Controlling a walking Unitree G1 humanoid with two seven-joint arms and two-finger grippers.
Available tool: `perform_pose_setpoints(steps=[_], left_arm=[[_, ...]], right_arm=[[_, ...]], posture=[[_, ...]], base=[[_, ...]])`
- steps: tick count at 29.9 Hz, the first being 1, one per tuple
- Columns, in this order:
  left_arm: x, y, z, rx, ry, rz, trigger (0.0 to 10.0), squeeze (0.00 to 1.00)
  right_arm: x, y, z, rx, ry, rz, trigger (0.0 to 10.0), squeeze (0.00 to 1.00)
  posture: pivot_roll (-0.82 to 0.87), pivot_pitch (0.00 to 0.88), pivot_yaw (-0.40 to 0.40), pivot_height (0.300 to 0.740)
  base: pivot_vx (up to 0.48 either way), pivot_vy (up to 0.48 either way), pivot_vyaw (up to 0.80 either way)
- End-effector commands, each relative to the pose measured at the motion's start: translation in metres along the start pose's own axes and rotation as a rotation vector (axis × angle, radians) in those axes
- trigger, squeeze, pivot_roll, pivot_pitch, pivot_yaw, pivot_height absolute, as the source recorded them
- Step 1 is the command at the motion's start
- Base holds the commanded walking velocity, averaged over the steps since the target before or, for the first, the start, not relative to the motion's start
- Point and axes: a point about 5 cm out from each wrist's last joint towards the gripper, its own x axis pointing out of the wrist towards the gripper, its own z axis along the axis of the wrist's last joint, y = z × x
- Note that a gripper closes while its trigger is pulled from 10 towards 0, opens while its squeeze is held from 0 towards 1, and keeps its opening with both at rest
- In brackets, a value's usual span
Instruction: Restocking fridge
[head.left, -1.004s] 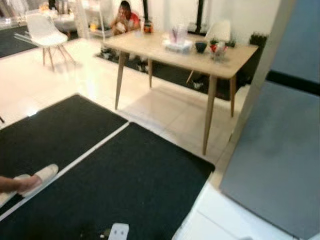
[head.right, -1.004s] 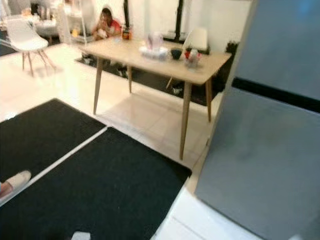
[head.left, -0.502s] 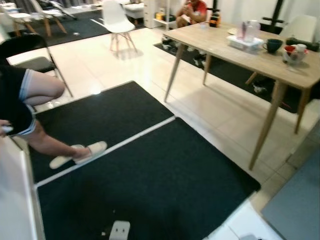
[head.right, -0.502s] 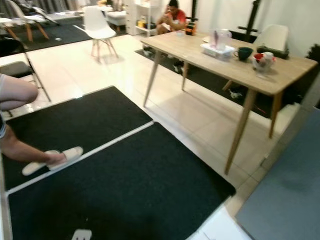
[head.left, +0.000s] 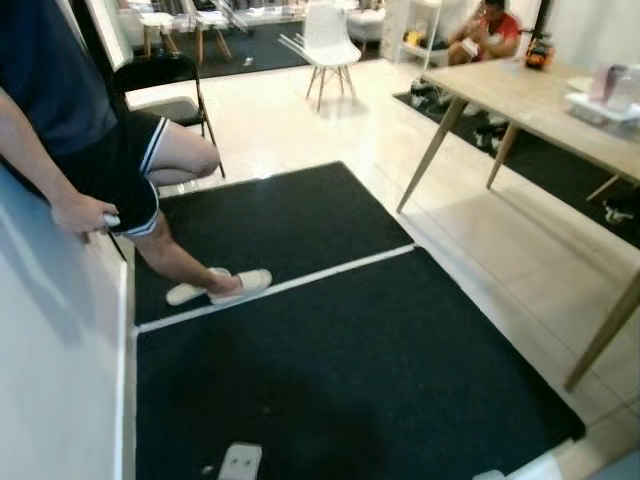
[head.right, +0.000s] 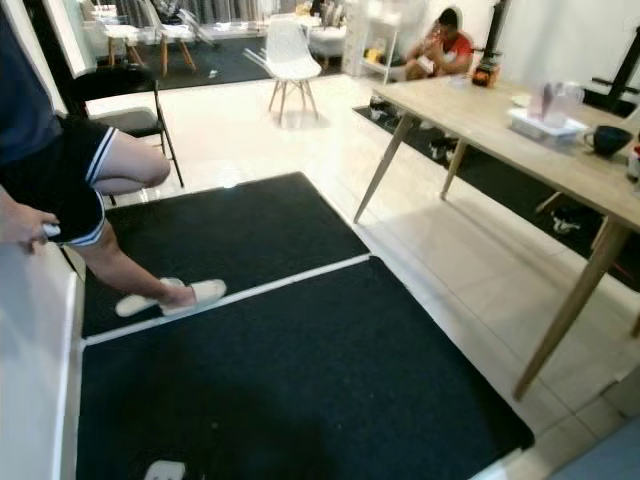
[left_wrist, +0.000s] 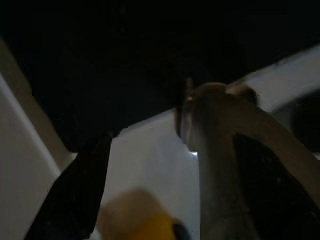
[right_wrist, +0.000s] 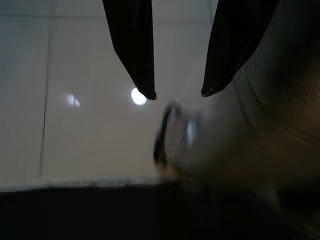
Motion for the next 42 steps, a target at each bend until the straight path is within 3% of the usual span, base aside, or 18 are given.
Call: perform_pose_setpoints(steps=[1,15,30,42], left_arm=[[-0.0019,-0.0047,-0.0171,-0.008,0.062,-0.012,10.0,0.00],[-0.0018,-0.0049,-0.0166,-0.010,0.057,-0.013,10.0,0.00],[-0.0018,-0.0052,-0.0164,0.006,0.058,-0.022,10.0,0.00],[-0.0018,-0.0056,-0.0172,0.008,0.065,-0.024,10.0,0.00]], right_arm=[[-0.0016,-0.0030,-0.0033,-0.003,0.012,-0.004,10.0,0.00],[-0.0017,-0.0037,-0.0024,-0.027,0.006,-0.015,10.0,0.00],[-0.0013,-0.0027,-0.0013,-0.021,-0.002,-0.010,10.0,0.00],[-0.0012,-0.0020,-0.0014,-0.022,-0.002,-0.003,10.0,0.00]], posture=[[-0.10,0.000,-0.013,0.740],[-0.10,0.000,-0.016,0.740],[-0.10,0.000,-0.015,0.740],[-0.10,0.000,-0.015,0.740]], base=[[0.000,0.000,0.80],[0.000,0.000,0.79],[0.000,0.000,0.00],[0.296,0.000,0.00]])
